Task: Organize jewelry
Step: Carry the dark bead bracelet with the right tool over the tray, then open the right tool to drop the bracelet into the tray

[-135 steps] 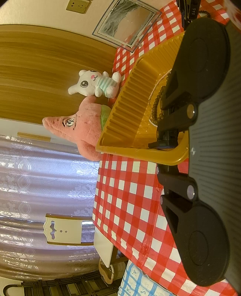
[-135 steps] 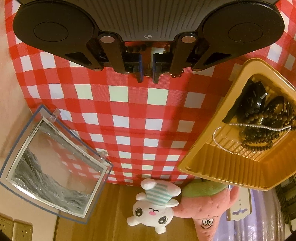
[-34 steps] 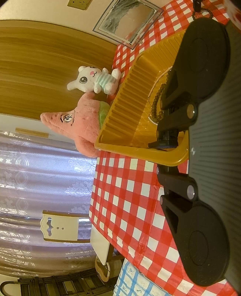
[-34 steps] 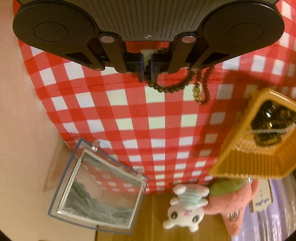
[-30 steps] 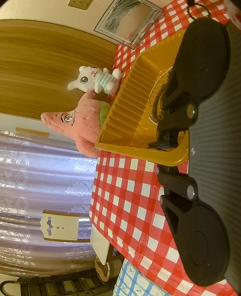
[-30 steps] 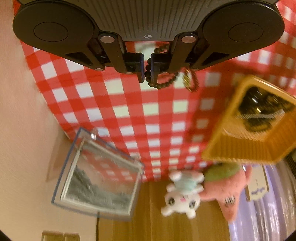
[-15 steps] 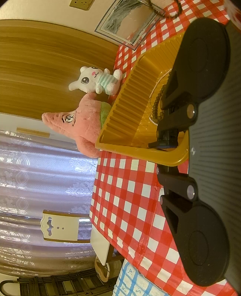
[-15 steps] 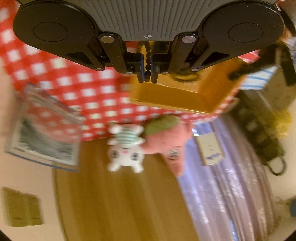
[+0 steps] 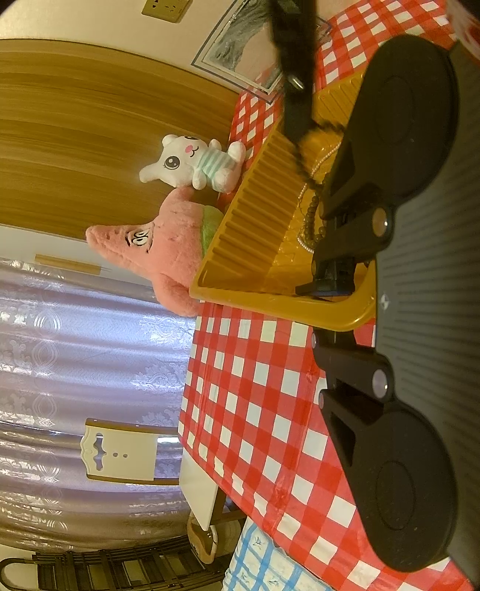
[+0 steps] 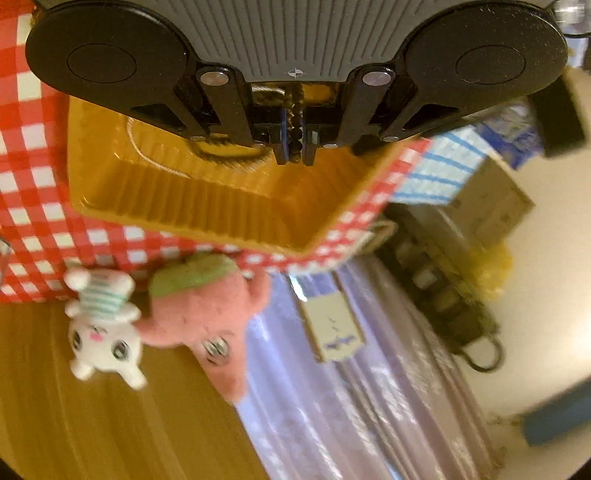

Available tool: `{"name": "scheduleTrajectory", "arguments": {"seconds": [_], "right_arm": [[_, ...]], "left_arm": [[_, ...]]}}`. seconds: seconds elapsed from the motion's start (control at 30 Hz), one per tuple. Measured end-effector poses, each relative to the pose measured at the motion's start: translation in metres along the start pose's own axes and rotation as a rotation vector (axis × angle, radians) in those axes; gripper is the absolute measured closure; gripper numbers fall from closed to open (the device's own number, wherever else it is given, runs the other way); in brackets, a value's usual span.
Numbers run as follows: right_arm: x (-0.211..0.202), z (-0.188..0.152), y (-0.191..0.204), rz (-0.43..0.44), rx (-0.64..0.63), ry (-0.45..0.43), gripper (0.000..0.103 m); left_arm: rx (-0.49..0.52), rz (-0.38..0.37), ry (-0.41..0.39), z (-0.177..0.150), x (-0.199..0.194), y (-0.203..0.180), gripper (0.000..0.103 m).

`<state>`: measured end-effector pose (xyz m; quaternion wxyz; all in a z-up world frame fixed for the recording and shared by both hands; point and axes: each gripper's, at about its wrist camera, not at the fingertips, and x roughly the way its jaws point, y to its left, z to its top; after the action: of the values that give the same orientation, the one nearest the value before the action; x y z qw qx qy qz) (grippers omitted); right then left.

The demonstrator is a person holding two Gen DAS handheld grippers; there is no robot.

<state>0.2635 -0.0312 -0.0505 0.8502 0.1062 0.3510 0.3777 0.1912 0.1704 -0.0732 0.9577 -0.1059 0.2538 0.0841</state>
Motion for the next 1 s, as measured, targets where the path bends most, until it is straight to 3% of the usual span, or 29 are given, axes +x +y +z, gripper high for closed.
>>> {"name": "scheduleTrajectory", "arguments": {"seconds": [0.07, 0.17, 0.2, 0.4, 1.0], "right_arm": [[0.009, -0.006, -0.005, -0.032, 0.023, 0.049, 0.088], [0.006, -0.014, -0.008, -0.077, 0.004, 0.045, 0.045], [0.003, -0.016, -0.007, -0.096, -0.01, 0.036, 0.043], [-0.011, -0.024, -0.015, -0.181, -0.023, 0.042, 0.043], [-0.084, -0.044, -0.052, -0.302, 0.112, -0.002, 0.043]], "left_arm": [[-0.002, 0.001, 0.002, 0.0, 0.0, -0.001, 0.097], [-0.003, 0.001, 0.001, 0.0, -0.001, -0.002, 0.097], [-0.003, 0.002, 0.002, 0.0, -0.001, -0.002, 0.097], [-0.001, 0.003, 0.004, -0.001, -0.001, -0.001, 0.097], [0.005, 0.005, 0.007, -0.005, -0.003, -0.001, 0.097]]}}
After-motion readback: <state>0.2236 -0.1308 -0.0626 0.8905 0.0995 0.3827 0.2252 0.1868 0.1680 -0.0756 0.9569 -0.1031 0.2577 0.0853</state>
